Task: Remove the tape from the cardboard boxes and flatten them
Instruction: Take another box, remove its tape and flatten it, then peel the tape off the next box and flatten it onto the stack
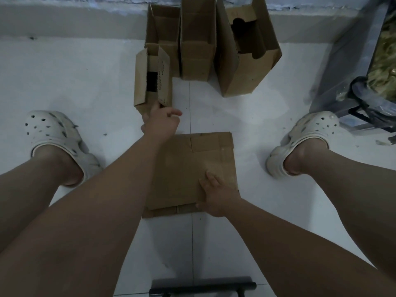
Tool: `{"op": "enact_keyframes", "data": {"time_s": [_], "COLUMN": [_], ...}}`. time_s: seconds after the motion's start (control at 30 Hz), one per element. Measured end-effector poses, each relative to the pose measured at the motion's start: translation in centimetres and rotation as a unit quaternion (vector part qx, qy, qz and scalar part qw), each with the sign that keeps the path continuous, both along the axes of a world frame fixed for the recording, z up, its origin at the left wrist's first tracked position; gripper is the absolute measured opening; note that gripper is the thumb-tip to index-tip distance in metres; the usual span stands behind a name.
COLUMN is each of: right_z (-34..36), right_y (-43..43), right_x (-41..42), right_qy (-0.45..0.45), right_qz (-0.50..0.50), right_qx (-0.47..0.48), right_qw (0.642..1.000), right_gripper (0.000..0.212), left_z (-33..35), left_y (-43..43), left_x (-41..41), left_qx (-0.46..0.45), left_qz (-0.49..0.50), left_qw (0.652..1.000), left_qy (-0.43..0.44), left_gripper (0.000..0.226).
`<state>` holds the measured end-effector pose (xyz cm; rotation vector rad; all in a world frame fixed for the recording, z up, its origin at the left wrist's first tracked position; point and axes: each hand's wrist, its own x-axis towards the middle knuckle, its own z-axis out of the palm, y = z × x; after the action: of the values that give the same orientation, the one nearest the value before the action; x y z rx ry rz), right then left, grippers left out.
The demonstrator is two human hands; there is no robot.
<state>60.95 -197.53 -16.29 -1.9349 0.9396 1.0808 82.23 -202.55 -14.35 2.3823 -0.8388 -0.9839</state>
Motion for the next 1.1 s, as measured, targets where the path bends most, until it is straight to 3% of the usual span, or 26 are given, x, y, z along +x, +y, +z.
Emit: {"op": "enact_keyframes", "data": {"time_s": [0.1,0.17,0.23,0.3,0.4,0.5,0.57,0.6,0.63,0.7,0.73,0.77,0.8,0.9,1.1], "right_z": [0.2,0.2,0.1,-0.1,0.0,1.2,2.8,3.6,4.4,6.6,7.8,8.9,9.9,12.2,14.8], "right_y": [-0.2,-0.1,-0.1,-0.3,-0.8,-1.5,-2.3,-2.8,-3.3,-4.5,-5.0,-5.5,-5.9,-6.7,-6.0], "right_x": [0.9,1.1,1.1,1.0,0.7,1.0,1.6,1.9,2.1,2.4,2.3,2.1,1.9,0.7,-0.9], "right_qy": [0.028,0.033,0.023,0.002,-0.04,-0.091,-0.118,-0.134,-0.164,-0.244,-0.279,-0.307,-0.331,-0.37,-0.386], "right_qz": [0.02,0.015,0.007,-0.015,-0.088,-0.237,-0.385,-0.468,-0.554,-0.696,-0.729,-0.741,-0.741,-0.706,-0.622], "right_qx": [0.019,0.027,0.026,0.024,0.037,0.056,0.056,0.057,0.076,0.151,0.172,0.173,0.157,0.086,0.094], "right_qw": [0.999,0.999,0.999,1.0,0.995,0.966,0.914,0.872,0.813,0.658,0.601,0.571,0.563,0.598,0.675], "right_gripper": [0.083,0.082,0.081,0.077,0.066,0.066,0.072,0.074,0.073,0.068,0.066,0.064,0.063,0.063,0.02], "left_z": [0.3,0.5,0.9,1.6,3.1,4.9,6.3,6.9,7.4,8.2,8.5,8.6,8.7,8.5,7.6], "left_y": [0.3,0.5,0.6,1.1,2.0,2.4,2.5,2.7,2.9,3.7,4.2,4.7,5.4,7.9,10.7], "left_x": [0.4,0.8,1.3,1.6,1.3,0.2,-0.3,-0.4,-0.5,-0.6,-0.7,-0.8,-1.1,-2.2,-4.5], "left_qx": [0.041,0.047,-0.021,-0.126,-0.214,-0.273,-0.293,-0.299,-0.303,-0.309,-0.306,-0.295,-0.277,-0.224,-0.132], "left_qz": [-0.062,-0.064,0.017,0.147,0.262,0.345,0.361,0.362,0.362,0.363,0.368,0.372,0.371,0.362,0.365], "left_qw": [0.997,0.996,0.998,0.972,0.934,0.889,0.875,0.872,0.869,0.861,0.853,0.845,0.84,0.83,0.859], "left_qy": [-0.016,-0.028,0.048,0.135,0.117,0.125,0.134,0.139,0.146,0.18,0.211,0.246,0.283,0.36,0.333], "left_gripper": [0.063,0.073,0.064,0.049,0.036,0.027,0.02,0.018,0.018,0.019,0.021,0.024,0.026,0.032,0.026]}}
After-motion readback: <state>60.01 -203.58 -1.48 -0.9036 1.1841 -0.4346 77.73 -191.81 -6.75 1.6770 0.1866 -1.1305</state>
